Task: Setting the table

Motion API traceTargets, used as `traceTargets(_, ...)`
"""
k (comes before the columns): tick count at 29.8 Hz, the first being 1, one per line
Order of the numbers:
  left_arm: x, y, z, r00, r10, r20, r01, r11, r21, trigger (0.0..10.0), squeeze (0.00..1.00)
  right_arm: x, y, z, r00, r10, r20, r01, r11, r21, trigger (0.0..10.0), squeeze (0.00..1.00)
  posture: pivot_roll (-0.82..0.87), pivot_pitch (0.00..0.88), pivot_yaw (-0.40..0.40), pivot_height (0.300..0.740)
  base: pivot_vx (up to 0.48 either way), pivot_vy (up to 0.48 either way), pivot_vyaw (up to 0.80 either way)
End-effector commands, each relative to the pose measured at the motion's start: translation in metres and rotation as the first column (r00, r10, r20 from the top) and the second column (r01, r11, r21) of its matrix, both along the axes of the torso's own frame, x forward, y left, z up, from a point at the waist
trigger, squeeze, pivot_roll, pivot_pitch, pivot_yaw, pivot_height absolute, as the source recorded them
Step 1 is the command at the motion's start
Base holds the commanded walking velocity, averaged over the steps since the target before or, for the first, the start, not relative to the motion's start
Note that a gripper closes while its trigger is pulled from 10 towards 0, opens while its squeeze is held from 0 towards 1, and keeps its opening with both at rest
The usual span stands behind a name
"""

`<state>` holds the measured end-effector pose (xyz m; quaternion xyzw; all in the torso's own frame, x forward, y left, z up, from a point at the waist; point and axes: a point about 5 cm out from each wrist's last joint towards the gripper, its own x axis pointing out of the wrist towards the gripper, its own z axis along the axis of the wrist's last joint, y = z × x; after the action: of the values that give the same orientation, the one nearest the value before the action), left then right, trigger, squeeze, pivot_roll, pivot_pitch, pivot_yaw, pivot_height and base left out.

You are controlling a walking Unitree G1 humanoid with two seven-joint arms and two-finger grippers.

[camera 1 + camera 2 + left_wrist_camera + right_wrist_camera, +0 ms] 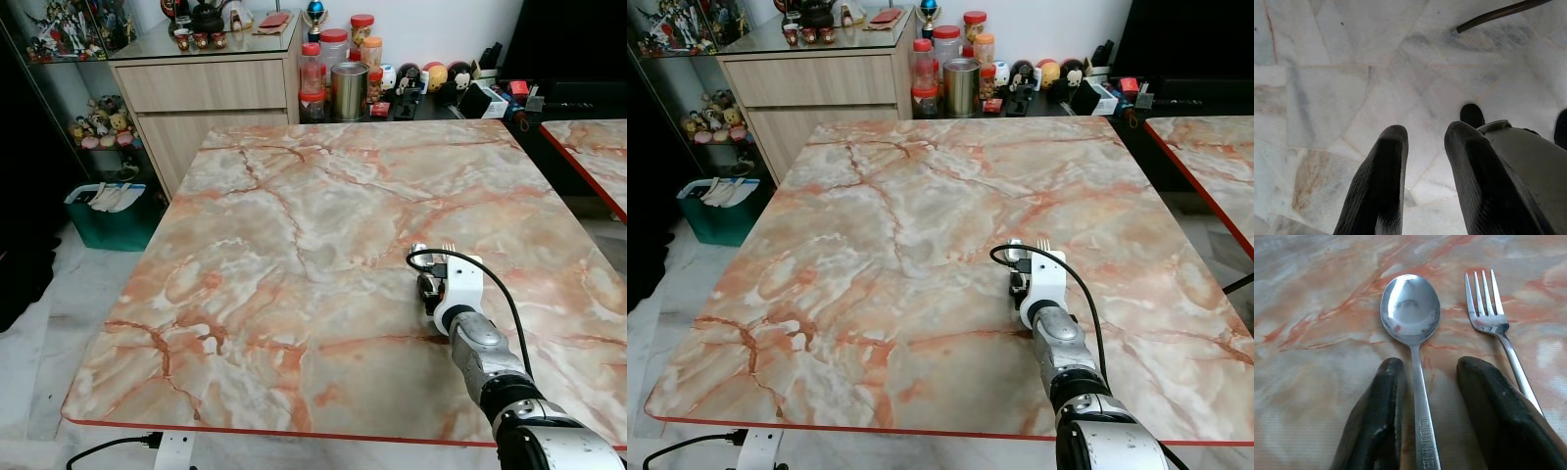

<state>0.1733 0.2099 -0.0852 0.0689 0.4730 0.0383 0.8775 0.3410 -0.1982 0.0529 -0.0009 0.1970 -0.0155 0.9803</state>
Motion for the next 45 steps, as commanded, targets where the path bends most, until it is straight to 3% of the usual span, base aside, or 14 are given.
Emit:
traceTargets(1, -0.005, 0.001, -0.002, 1.0, -0.013, -0.028, 0.013, 1.0, -0.003, 10.0, 0.0, -0.002, 0.007, -0.005, 0.999, 0.023, -0.036, -0.022, 1.0, 0.008, 0.0, 0.0, -0.04, 0.0, 0.052, 0.74, 0.0, 0.0, 0.0)
traceTargets(12, -0.01, 0.002, -0.005, 0.996, 0.08, -0.049, -0.082, 0.995, -0.049, 10.0, 0.0, 0.002, 0.014, -0.001, 0.996, 0.085, -0.021, -0.085, 0.996, -0.018, 0.0, 0.0, -0.04, 0.0, 0.043, 0.74, 0.0, 0.0, 0.0)
traceTargets(23, -0.008, 0.002, -0.004, 0.995, 0.085, -0.047, -0.087, 0.995, -0.05, 10.0, 0.0, 0.004, 0.016, 0.002, 0.995, 0.096, -0.006, -0.096, 0.995, -0.022, 0.0, 0.0, -0.04, 0.0, 0.04, 0.74, 0.0, 0.0, 0.0)
traceTargets(27, -0.007, 0.002, -0.004, 0.995, 0.087, -0.043, -0.089, 0.995, -0.049, 10.0, 0.0, 0.008, 0.02, 0.011, 0.993, 0.106, 0.054, -0.104, 0.994, -0.036, 0.0, 0.0, -0.04, 0.0, 0.04, 0.74, 0.0, 0.0, 0.0)
traceTargets(28, -0.007, 0.003, -0.003, 0.995, 0.093, -0.038, -0.094, 0.994, -0.047, 10.0, 0.0, 0.011, 0.021, 0.017, 0.989, 0.115, 0.089, -0.11, 0.992, -0.057, 10.0, 0.0, -0.04, 0.0, 0.04, 0.74, 0.0, 0.0, 0.0)
traceTargets(37, -0.004, 0.007, -0.001, 0.995, 0.102, -0.016, -0.102, 0.994, -0.023, 10.0, 0.0, 0.031, 0.037, 0.071, 0.914, 0.157, 0.375, -0.138, 0.987, -0.076, 10.0, 0.0, -0.04, 0.0, 0.044, 0.74, 0.0, 0.0, 0.0)
traceTargets(45, -0.007, 0.008, -0.002, 0.998, 0.053, -0.024, -0.053, 0.998, 0.014, 10.0, 0.0, 0.037, 0.055, 0.102, 0.846, 0.206, 0.492, -0.181, 0.979, -0.098, 10.0, 0.0, -0.04, 0.0, 0.039, 0.74, 0.0, -0.128, 0.0)
